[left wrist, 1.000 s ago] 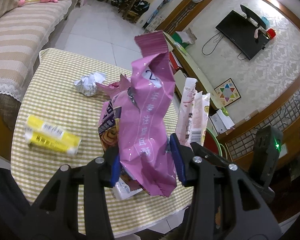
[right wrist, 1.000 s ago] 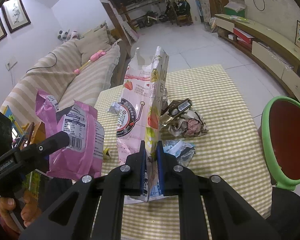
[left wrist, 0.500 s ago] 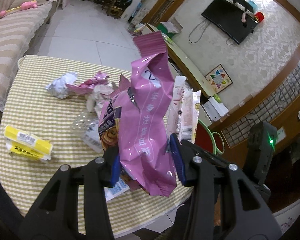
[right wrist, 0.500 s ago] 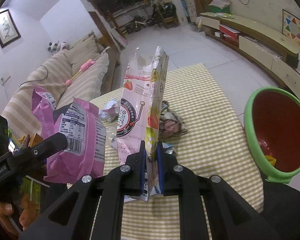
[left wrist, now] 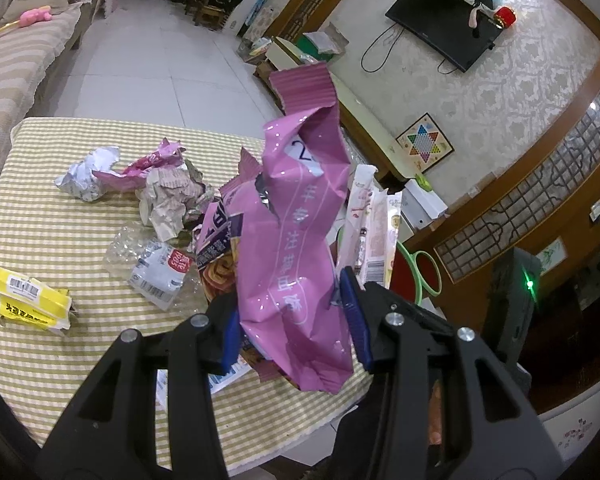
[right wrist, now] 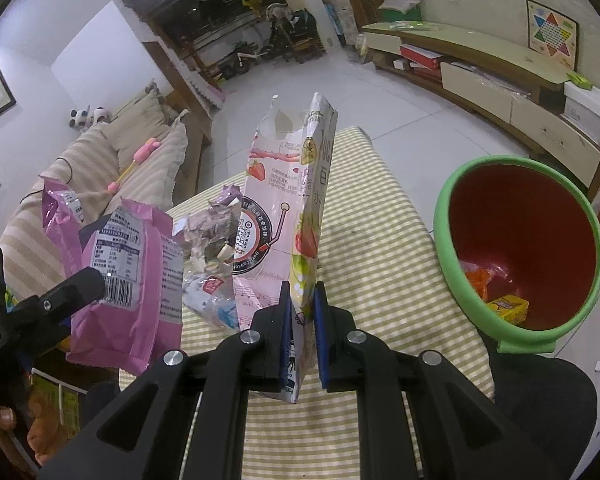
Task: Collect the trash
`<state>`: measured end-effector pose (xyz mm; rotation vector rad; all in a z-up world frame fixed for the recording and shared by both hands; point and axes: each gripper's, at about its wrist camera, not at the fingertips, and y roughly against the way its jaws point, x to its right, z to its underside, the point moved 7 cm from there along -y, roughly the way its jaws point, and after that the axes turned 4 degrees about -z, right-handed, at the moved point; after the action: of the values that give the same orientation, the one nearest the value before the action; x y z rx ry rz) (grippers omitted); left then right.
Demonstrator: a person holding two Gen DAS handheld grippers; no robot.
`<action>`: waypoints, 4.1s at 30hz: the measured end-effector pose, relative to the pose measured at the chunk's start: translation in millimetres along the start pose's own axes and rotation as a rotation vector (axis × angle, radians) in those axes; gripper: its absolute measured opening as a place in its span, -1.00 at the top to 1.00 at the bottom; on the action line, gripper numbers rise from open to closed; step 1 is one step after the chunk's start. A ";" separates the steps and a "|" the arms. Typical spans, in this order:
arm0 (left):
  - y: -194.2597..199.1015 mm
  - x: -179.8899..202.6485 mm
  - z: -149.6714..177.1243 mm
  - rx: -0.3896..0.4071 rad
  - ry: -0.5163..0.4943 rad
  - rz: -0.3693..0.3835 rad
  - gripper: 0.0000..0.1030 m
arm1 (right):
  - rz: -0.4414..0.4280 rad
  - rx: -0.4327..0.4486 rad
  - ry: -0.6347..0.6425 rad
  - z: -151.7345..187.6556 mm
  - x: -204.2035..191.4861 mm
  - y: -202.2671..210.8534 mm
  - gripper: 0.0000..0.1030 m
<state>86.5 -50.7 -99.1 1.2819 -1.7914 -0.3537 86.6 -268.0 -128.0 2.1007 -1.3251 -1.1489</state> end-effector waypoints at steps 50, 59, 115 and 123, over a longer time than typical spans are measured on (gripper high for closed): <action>-201.4 171.7 14.4 -0.288 -0.332 0.127 -0.03 | 0.238 0.172 -0.308 -38.1 214.6 73.8 0.68; -194.5 159.0 9.8 -0.248 -0.310 0.071 -0.42 | 0.241 0.177 -0.329 -35.0 218.3 74.9 0.12; -6.3 -217.3 47.9 -0.399 -0.291 -0.532 0.61 | 0.014 -0.276 0.358 29.1 -93.4 -87.3 -0.34; -8.2 -201.5 45.2 -0.354 -0.204 -0.482 -0.27 | 0.021 -0.344 0.242 29.5 -70.5 -127.2 0.00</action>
<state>72.6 109.8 -228.6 1.4423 -1.4724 -1.0539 117.4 -143.8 -203.2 1.8978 -0.9609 -0.9943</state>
